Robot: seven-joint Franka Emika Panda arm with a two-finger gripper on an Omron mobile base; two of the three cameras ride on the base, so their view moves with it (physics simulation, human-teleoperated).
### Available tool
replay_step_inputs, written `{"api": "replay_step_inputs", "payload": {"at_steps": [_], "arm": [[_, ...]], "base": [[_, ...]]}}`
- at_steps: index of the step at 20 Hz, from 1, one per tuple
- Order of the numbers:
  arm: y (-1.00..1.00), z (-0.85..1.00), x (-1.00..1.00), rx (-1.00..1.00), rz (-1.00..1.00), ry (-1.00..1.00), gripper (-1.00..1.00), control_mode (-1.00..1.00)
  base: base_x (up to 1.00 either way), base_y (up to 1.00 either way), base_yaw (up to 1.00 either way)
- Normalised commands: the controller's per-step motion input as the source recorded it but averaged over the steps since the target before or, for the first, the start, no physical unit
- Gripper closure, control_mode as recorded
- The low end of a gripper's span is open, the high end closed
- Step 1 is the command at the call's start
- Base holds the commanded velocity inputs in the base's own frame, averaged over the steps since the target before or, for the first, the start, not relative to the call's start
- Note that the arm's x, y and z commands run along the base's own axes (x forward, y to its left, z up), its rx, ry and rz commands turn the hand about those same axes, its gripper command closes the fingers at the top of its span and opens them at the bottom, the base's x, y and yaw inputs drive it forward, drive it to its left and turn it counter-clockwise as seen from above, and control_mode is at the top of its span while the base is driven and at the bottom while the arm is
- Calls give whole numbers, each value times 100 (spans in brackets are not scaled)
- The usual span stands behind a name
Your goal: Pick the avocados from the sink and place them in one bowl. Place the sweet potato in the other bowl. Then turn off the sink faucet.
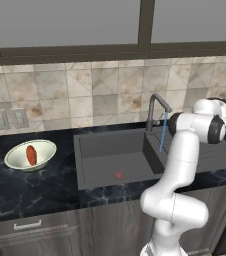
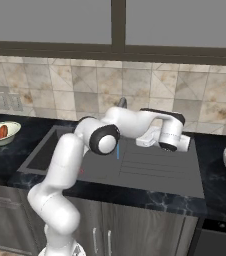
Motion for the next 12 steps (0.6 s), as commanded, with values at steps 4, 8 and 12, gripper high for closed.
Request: {"api": "replay_step_inputs", "payload": {"at_steps": [4, 8, 12], "arm": [[0, -10, 28, 0, 0, 0, -100, -100], [1, -12, 26, 0, -1, 0, -100, -100], [0, -21, 23, 0, -2, 1, -100, -100]], "base": [[0, 0, 0], [0, 0, 0], [0, 0, 0]]}}
